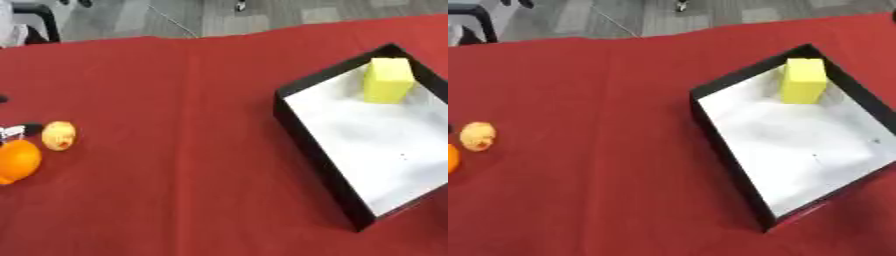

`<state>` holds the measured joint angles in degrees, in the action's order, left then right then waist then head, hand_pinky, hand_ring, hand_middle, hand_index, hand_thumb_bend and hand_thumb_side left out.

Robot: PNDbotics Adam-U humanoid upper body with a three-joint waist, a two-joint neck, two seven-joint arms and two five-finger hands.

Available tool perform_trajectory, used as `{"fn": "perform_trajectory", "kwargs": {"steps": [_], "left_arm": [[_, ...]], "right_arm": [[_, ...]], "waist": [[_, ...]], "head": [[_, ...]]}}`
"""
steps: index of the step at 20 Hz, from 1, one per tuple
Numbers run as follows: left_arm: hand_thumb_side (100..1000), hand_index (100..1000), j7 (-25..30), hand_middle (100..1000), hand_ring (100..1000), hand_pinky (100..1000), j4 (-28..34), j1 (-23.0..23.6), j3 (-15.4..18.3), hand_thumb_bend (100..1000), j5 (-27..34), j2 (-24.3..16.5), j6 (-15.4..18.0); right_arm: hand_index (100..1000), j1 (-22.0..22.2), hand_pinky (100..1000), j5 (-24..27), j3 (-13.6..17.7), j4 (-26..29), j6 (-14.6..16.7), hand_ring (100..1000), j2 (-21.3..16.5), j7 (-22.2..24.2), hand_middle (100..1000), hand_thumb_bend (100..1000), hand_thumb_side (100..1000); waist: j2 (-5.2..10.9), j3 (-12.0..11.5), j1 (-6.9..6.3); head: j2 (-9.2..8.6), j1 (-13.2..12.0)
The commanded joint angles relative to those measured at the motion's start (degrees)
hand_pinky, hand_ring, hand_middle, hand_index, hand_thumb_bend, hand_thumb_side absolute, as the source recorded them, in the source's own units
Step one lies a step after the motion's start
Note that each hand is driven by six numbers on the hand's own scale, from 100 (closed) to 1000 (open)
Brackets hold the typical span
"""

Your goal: Pick up the objects with one hand, pass them to the other hand, and then place them into the box on the other side of the table.

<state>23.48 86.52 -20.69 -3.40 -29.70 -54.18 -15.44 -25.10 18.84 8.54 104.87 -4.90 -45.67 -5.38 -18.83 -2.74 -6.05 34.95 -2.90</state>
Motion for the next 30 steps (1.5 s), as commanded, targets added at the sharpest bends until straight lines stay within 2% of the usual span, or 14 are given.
{"fn": "perform_trajectory", "kwargs": {"steps": [1, 7, 14, 24, 28, 30], "left_arm": [[778, 904, 2.28, 820, 892, 918, -2.39, -1.04, 0.37, 671, -1.08, -1.29, 1.39], [749, 896, 4.17, 820, 898, 918, -5.45, -1.81, -0.04, 665, -1.61, -0.54, 3.17], [734, 916, 5.67, 837, 910, 921, -9.62, -2.62, -0.05, 699, -3.51, 0.44, 4.33], [685, 916, 6.51, 841, 916, 918, -12.41, -2.81, 0.41, 746, -7.21, 0.71, 4.77], [649, 893, 6.47, 839, 914, 916, -13.3, -2.88, 0.41, 708, -7.96, 1.14, 4.81], [619, 856, 6.4, 832, 909, 914, -13.58, -2.93, 0.32, 646, -7.28, 1.4, 4.9]], "right_arm": [[811, -0.26, 841, -0.43, 0.96, 0.52, 0.07, 871, -1.37, -0.2, 832, 630, 329], [811, 0.0, 841, -0.57, 1.25, 0.35, -0.06, 871, -1.11, -0.42, 833, 625, 327], [811, 0.27, 840, -0.76, 1.57, 0.35, -0.12, 871, -0.88, -0.76, 834, 625, 326], [810, 0.65, 840, -1.11, 1.71, 0.37, -0.21, 871, -0.54, -0.88, 834, 624, 325], [810, 0.8, 840, -1.29, 1.77, 0.46, -0.22, 870, -0.36, -0.92, 834, 624, 325], [810, 0.81, 840, -1.34, 1.78, 0.5, -0.2, 870, -0.32, -0.95, 834, 624, 325]], "waist": [[1.8, 0.06, 0.76], [1.52, 0.17, 0.73], [1.15, 0.37, 0.66], [0.79, 0.51, 0.48], [0.59, 0.71, 0.54], [0.52, 0.77, 0.58]], "head": [[-1.3, -2.77], [-1.86, -5.02], [-2.01, -5.62], [-1.97, -5.63], [-1.93, -5.66], [-1.75, -5.44]]}}
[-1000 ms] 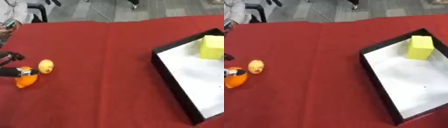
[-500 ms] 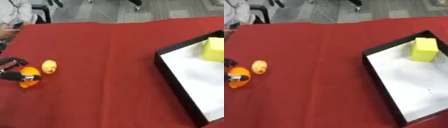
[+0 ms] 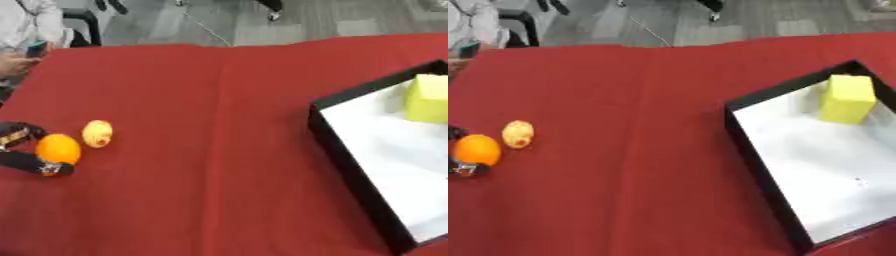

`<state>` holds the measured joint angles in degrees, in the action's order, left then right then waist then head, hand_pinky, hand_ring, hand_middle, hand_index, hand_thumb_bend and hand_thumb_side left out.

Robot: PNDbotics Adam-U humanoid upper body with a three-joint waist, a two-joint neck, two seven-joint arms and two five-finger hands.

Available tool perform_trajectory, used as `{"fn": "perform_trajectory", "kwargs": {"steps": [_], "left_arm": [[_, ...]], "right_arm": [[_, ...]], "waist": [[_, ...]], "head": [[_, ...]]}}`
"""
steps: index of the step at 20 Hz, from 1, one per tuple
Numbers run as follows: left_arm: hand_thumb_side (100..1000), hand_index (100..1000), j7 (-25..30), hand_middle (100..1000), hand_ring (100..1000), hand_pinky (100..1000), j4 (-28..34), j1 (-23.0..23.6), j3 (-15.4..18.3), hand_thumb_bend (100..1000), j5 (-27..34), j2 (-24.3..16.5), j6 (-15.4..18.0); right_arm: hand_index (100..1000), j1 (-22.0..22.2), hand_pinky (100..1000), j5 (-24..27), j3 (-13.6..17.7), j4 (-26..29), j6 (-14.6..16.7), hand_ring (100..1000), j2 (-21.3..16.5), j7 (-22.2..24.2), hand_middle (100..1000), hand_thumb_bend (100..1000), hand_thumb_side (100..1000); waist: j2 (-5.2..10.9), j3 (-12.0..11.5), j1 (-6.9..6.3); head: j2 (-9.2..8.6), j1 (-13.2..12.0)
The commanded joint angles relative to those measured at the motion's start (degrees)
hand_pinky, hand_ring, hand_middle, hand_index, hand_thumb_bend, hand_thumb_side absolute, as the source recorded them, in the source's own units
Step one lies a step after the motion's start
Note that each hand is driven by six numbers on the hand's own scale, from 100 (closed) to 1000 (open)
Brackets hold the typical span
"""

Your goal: Pick up the objects with one hand, pass them to the other hand, and then place them into the box on the other side of the table.

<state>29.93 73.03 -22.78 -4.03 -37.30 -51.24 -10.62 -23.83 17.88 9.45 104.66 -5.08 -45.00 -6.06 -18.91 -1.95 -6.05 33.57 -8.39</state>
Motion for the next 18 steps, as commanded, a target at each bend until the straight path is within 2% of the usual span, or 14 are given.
{"fn": "perform_trajectory", "kwargs": {"steps": [1, 4, 5, 6, 7, 8, 13, 18], "left_arm": [[545, 830, -0.28, 825, 904, 910, -0.17, -0.9, 0.96, 558, 0.84, -1.4, -0.03], [381, 796, -2.0, 802, 890, 905, 0.02, -0.95, 0.88, 368, 2.75, -1.01, -1.12], [253, 774, -2.64, 785, 874, 897, 0.17, -0.92, 0.82, 276, 3.53, -0.9, -1.64], [213, 762, -3.42, 779, 868, 893, 0.33, -0.89, 0.81, 257, 4.21, -0.84, -2.29], [189, 712, -4.46, 756, 845, 879, 0.61, -0.9, 0.84, 151, 4.76, -0.8, -2.97], [184, 685, -5.69, 731, 818, 864, 0.94, -0.89, 0.88, 101, 5.29, -0.79, -3.66], [168, 604, -11.99, 622, 733, 802, 3.29, -0.68, 0.69, 100, 7.41, -1.04, -6.01], [173, 579, -14.64, 571, 675, 763, 7.84, 0.39, 1.44, 100, 10.07, -1.56, -6.6]], "right_arm": [[810, -0.45, 840, -0.39, 0.87, 0.72, -0.01, 870, -0.96, -0.28, 834, 624, 325], [810, -0.29, 840, -0.56, 0.9, 0.77, 0.01, 870, -0.86, -0.26, 835, 624, 325], [810, -0.19, 840, -0.64, 0.94, 0.79, 0.02, 871, -0.81, -0.28, 835, 624, 325], [810, -0.09, 840, -0.71, 0.98, 0.8, 0.02, 871, -0.77, -0.31, 835, 624, 325], [810, 0.0, 840, -0.79, 1.0, 0.8, 0.02, 871, -0.74, -0.33, 835, 624, 325], [810, 0.09, 840, -0.86, 1.02, 0.8, 0.02, 871, -0.73, -0.34, 835, 624, 325], [810, 0.19, 841, -0.94, 1.06, 0.81, 0.03, 871, -0.67, -0.32, 835, 624, 324], [810, 0.32, 841, -0.77, 1.18, 0.83, 0.15, 871, -0.84, -0.46, 835, 623, 324]], "waist": [[0.55, 0.01, 0.61], [0.43, 0.08, 0.7], [0.38, 0.1, 0.72], [0.35, 0.12, 0.74], [0.32, 0.14, 0.77], [0.3, 0.15, 0.79], [0.32, 0.11, 0.83], [0.62, -0.06, 0.96]], "head": [[-0.17, 0.33], [0.63, 1.24], [0.9, 1.52], [1.15, 1.77], [1.35, 2.01], [1.51, 2.25], [1.87, 2.83], [1.86, 3.48]]}}
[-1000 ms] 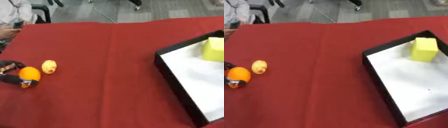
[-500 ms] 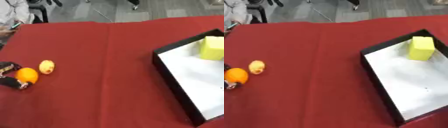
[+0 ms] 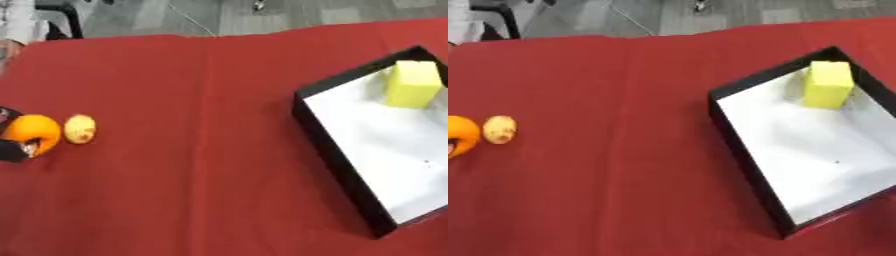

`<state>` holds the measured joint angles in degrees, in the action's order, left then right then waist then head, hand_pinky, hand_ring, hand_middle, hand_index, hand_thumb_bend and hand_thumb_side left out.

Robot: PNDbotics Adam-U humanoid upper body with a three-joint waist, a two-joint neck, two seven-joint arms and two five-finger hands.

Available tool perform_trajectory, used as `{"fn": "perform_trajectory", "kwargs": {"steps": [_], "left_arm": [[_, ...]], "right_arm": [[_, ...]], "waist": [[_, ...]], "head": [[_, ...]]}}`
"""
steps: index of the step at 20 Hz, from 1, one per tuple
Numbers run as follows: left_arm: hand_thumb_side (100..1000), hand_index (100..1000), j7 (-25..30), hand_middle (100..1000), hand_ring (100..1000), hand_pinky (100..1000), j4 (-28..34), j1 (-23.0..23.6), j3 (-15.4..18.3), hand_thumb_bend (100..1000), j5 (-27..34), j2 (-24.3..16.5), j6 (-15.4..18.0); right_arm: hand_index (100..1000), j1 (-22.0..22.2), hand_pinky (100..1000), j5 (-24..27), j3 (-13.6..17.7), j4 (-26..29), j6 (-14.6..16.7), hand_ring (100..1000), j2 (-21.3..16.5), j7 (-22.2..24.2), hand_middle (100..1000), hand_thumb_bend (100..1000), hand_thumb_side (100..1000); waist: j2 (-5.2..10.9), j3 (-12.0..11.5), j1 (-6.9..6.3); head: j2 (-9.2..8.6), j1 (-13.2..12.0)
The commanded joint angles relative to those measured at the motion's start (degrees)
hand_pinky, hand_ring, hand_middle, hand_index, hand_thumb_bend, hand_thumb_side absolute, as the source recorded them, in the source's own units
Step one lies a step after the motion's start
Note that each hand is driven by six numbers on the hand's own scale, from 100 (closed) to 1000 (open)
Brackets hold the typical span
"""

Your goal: Pick up the objects with one hand, pass them to the other hand, and then place them into the box on the other side of the table.

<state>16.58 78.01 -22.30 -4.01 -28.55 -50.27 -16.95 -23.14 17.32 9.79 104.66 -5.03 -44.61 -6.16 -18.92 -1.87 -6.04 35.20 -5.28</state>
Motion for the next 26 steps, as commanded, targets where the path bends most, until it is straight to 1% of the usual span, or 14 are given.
{"fn": "perform_trajectory", "kwargs": {"steps": [1, 5, 8, 11, 12, 14, 15, 17, 21, 26], "left_arm": [[175, 576, -1.64, 565, 670, 761, 4.2, 0.09, 1.75, 100, 1.85, -2.71, -0.35], [182, 569, -3.32, 546, 652, 751, 10.45, 0.52, 3.46, 100, 3.58, -3.18, -0.93], [201, 563, -4.5, 535, 643, 748, 15.13, 0.4, 4.02, 100, 4.96, -3.2, -1.42], [201, 563, -5.24, 535, 643, 748, 17.87, 0.41, 3.94, 100, 6.06, -3.19, -2.14], [241, 557, -5.35, 529, 633, 744, 19.22, -0.33, 3.39, 100, 6.53, -2.54, -1.73], [267, 556, -5.51, 527, 630, 746, 21.3, -1.93, 2.02, 100, 7.61, -0.73, -1.3], [285, 556, -5.55, 527, 628, 747, 21.77, -2.63, 1.41, 100, 8.0, 0.09, -1.23], [291, 555, -5.63, 528, 628, 748, 22.06, -4.2, 0.17, 100, 8.51, 1.97, -0.92], [303, 555, -5.65, 527, 624, 752, 21.31, -7.21, -2.32, 100, 9.39, 5.84, 0.72], [312, 557, -5.79, 518, 623, 761, 19.42, -9.15, -4.83, 100, 10.27, 10.19, 2.9]], "right_arm": [[809, -0.37, 841, -0.13, 0.86, 0.87, 0.15, 871, -1.29, -0.39, 835, 623, 324], [809, -0.52, 841, 0.39, 0.83, 1.03, 0.31, 871, -1.58, -0.52, 835, 622, 324], [810, -0.98, 841, 1.05, 0.57, 1.16, 0.52, 871, -1.78, -0.45, 836, 622, 324], [810, -1.39, 841, 1.26, 0.34, 1.01, 0.44, 871, -1.96, -0.26, 836, 622, 324], [816, -2.26, 842, 1.38, -0.19, 1.13, 0.4, 876, -2.03, 0.16, 841, 623, 326], [819, -4.34, 842, 1.47, -1.62, 1.06, 0.1, 880, -2.16, 1.49, 846, 625, 327], [822, -5.23, 843, 1.33, -2.28, 1.0, -0.01, 884, -2.15, 2.19, 850, 627, 328], [827, -7.11, 844, 0.74, -3.75, 0.8, -0.27, 887, -1.9, 3.82, 855, 630, 330], [838, -10.98, 847, -1.06, -6.67, -0.26, -0.9, 898, -0.6, 7.31, 869, 636, 335], [851, -14.79, 850, -4.91, -10.13, -2.18, -1.27, 914, 2.15, 12.34, 890, 646, 335]], "waist": [[0.74, -0.2, 0.98], [1.26, -0.47, 1.16], [1.74, -0.67, 1.29], [1.97, -0.74, 1.35], [2.35, -0.81, 1.43], [2.97, -0.92, 1.59], [3.19, -0.93, 1.67], [3.58, -0.92, 1.82], [4.19, -0.82, 2.17], [4.68, -0.59, 2.47]], "head": [[0.19, 0.4], [-0.43, 0.49], [-1.32, 0.63], [-1.65, 0.71], [-2.08, 0.83], [-2.68, 1.28], [-2.89, 1.54], [-3.17, 2.34], [-3.4, 4.59], [-2.66, 8.58]]}}
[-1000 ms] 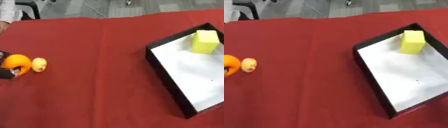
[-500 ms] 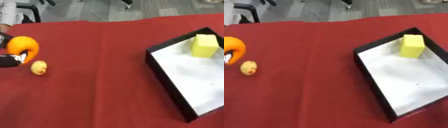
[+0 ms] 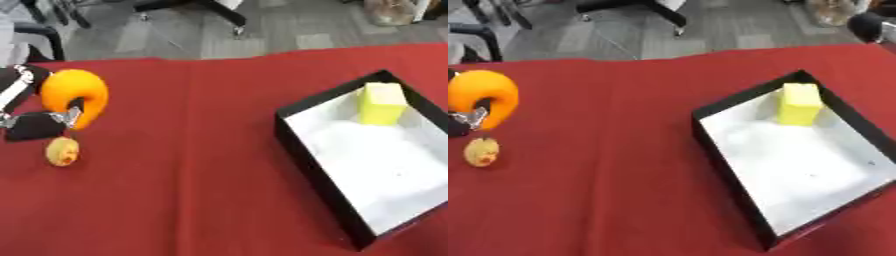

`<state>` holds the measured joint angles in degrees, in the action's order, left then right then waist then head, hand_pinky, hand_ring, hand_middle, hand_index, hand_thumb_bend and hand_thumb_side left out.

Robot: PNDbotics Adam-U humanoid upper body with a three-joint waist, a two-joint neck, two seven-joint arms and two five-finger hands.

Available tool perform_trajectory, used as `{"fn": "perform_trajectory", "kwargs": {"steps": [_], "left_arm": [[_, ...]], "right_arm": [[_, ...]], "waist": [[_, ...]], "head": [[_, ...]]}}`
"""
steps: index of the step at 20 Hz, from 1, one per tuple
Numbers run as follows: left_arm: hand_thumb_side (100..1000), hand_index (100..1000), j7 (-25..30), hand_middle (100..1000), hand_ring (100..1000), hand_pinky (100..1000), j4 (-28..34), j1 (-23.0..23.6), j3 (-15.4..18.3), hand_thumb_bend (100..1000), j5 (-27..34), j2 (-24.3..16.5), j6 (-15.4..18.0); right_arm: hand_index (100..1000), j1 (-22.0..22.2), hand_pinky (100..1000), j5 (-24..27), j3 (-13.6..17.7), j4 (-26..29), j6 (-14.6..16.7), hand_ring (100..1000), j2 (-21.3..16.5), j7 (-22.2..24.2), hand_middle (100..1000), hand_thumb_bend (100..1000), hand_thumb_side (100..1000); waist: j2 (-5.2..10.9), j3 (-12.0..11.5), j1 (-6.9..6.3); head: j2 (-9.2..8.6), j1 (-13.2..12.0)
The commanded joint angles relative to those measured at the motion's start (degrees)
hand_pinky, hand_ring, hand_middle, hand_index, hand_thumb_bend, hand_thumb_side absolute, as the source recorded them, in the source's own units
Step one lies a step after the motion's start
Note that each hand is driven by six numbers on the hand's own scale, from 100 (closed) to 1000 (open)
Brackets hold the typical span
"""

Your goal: Pick up the objects with one hand, pass them to the other hand, and then place them into the box on the other side of the table.

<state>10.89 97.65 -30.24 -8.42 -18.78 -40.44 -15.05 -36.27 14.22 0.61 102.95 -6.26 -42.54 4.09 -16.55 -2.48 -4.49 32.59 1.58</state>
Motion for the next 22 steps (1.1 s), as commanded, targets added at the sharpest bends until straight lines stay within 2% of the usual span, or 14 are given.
{"fn": "perform_trajectory", "kwargs": {"steps": [1, 4, 5, 8, 11, 14, 22], "left_arm": [[312, 557, 0.08, 518, 623, 761, -0.54, -1.3, -0.83, 100, 0.44, 1.11, 1.28], [312, 557, 0.23, 518, 623, 761, -1.06, -1.41, -1.18, 100, 0.2, 1.83, 1.75], [327, 560, 0.27, 520, 594, 748, -1.07, -1.46, -1.26, 100, 0.21, 1.95, 1.86], [340, 560, 0.03, 517, 588, 749, -0.12, -1.19, -2.64, 100, 1.47, 4.89, 3.59], [356, 559, -1.45, 514, 583, 749, -0.82, -1.18, -3.43, 100, 0.41, 8.53, 5.58], [376, 555, -3.25, 488, 548, 725, -1.15, -0.97, -4.23, 100, -0.4, 10.85, 8.0], [428, 550, -8.34, 489, 550, 729, -3.06, -0.74, -5.7, 100, -0.65, 15.46, 13.14]], "right_arm": [[851, -2.3, 850, -2.59, -1.6, -0.92, -0.13, 914, 0.73, 3.0, 890, 646, 335], [851, -3.03, 850, -3.84, -2.12, -1.7, 0.01, 914, 1.46, 4.24, 890, 646, 335], [859, -3.15, 853, -3.97, -2.21, -1.75, 0.08, 924, 1.59, 4.41, 904, 652, 327], [861, -5.94, 853, -5.45, -5.12, -2.27, -1.04, 926, 4.53, 6.3, 907, 654, 322], [865, -8.18, 853, -8.06, -8.29, -4.44, -1.56, 927, 7.44, 8.96, 910, 655, 318], [866, -9.69, 853, -10.84, -9.71, -6.48, -1.51, 928, 9.42, 11.43, 912, 656, 313], [870, -12.53, 853, -17.11, -13.08, -10.03, -0.39, 927, 12.89, 15.58, 913, 658, 301]], "waist": [[2.38, 0.08, 0.95], [2.43, 0.14, 0.97], [2.45, 0.15, 1.01], [2.59, 0.32, 1.21], [2.69, 0.47, 1.13], [2.63, 0.42, 1.06], [2.17, -0.04, 1.1]], "head": [[0.2, 2.4], [0.41, 2.95], [0.59, 3.51], [2.0, 7.82], [2.84, 10.03], [3.2, 11.38], [3.76, 14.41]]}}
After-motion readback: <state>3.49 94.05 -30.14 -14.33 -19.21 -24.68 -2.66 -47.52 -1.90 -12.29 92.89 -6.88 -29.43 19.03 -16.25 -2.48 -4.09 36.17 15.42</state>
